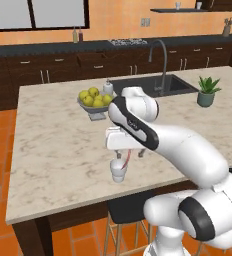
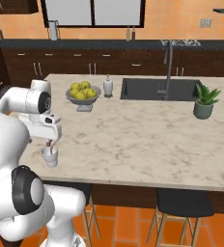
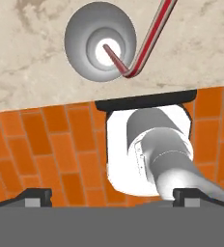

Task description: Take a straw from the drawer in front and place it inside the glass cup on the dining counter.

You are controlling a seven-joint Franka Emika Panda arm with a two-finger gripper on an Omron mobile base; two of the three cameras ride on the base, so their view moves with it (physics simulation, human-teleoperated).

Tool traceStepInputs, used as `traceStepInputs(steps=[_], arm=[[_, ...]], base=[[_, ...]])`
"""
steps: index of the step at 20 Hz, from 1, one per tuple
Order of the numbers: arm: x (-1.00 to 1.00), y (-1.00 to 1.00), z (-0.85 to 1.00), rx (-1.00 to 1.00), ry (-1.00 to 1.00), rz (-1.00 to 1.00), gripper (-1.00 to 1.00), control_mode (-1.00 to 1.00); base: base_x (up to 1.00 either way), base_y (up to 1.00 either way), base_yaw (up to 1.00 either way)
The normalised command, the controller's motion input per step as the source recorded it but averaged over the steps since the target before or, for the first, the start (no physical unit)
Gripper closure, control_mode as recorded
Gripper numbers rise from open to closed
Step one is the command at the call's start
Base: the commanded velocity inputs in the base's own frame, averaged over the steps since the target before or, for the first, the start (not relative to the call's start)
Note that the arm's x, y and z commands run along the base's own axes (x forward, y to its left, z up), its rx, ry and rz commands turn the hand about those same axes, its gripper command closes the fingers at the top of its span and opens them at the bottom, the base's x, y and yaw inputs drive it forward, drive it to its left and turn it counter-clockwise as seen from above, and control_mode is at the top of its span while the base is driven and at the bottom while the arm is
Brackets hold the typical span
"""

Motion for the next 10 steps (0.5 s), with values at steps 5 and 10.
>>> traceStepInputs(steps=[5, 10], arm=[[-0.09, 0.0, 0.1, -0.17, 0.07, -0.11, -1.0, -1.0], [-0.63, 0.0, 0.51, -0.11, 0.01, -0.05, -1.0, -1.0]], base=[[0.0, 0.0, 0.0], [0.0, 0.0, 0.0]])
